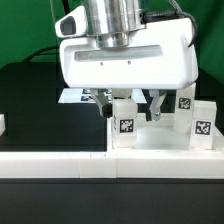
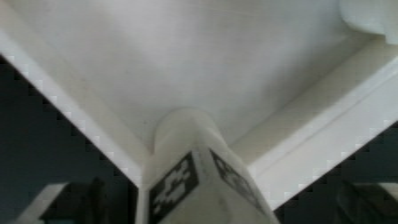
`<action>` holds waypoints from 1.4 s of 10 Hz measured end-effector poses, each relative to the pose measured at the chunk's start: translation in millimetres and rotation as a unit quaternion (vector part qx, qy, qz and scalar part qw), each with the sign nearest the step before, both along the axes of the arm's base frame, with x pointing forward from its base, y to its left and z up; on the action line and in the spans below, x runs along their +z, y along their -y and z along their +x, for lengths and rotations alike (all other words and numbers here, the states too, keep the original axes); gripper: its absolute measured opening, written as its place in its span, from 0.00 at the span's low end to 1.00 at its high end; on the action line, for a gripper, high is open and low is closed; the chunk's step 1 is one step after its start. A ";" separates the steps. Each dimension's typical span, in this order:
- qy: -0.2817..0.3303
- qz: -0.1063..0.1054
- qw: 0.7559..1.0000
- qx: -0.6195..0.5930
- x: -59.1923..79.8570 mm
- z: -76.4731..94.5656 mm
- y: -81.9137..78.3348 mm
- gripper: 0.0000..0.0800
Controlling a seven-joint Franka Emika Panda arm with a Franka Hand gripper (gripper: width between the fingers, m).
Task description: Assemble square table
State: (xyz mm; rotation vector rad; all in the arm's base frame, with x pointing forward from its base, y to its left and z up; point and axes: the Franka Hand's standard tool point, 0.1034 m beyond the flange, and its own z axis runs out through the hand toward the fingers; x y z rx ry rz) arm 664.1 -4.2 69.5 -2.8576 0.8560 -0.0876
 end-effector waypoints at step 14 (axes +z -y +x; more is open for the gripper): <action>0.035 -0.052 0.998 -0.017 6.4 11.3 14.5 0.36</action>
Offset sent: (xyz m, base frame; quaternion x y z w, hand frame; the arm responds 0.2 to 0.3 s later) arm 0.0183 -0.0105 0.0143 -0.0486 0.0633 -0.4080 0.9095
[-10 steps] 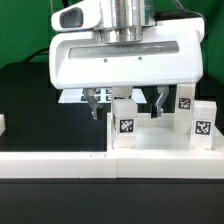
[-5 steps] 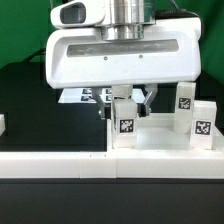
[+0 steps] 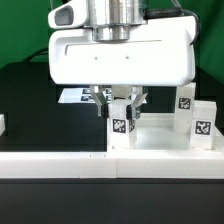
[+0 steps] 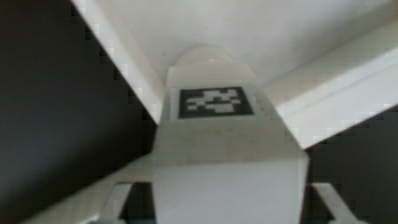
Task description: Assemble square table
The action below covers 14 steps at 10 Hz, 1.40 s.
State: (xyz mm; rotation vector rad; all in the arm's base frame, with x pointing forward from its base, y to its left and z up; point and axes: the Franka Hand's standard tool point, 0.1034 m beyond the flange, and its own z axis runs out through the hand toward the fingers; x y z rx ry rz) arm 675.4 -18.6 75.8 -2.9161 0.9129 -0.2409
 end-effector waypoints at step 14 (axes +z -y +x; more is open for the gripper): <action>-0.047 0.120 0.869 -0.477 -3.0 -9.1 5.4 0.81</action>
Offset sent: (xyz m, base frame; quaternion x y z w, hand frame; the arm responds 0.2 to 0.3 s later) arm 0.0171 0.0138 0.0111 0.0607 -0.0705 0.2966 0.9504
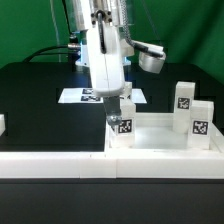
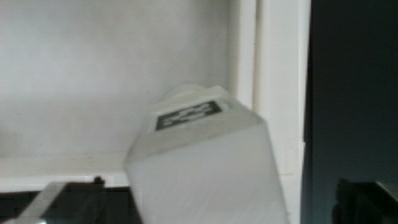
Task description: Assemble square table
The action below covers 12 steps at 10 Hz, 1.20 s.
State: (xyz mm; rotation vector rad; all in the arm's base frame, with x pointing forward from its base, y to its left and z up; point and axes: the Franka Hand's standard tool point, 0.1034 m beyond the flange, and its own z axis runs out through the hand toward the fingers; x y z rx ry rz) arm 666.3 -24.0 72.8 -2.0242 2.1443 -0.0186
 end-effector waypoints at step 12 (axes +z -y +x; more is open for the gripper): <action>0.045 -0.107 0.804 0.583 0.2 3.1 -6.0 0.81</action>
Offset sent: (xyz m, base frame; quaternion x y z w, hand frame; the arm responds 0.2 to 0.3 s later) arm 0.0127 0.0123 0.0136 0.0294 0.0292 -0.4179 0.9076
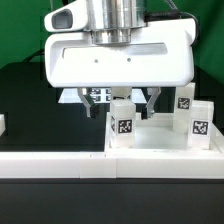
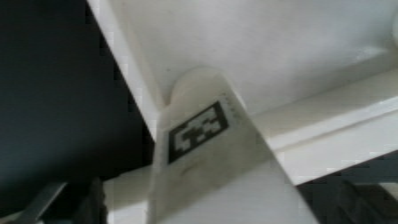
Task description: Assemble square table
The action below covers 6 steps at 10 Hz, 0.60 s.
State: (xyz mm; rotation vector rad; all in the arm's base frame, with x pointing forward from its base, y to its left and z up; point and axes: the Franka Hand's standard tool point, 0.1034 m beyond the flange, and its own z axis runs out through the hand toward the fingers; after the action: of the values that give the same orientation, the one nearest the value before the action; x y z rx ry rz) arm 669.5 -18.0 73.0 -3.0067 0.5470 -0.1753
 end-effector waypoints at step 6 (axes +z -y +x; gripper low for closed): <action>0.010 -0.029 0.981 0.191 3.5 0.3 -5.0 0.81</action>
Offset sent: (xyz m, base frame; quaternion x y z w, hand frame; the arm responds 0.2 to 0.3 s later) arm -0.0106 0.0207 0.0118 0.0497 0.0056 -0.3223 0.9453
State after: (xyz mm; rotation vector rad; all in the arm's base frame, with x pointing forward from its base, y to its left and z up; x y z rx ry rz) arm 669.8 -13.0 76.5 -3.0876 -0.0432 -0.1976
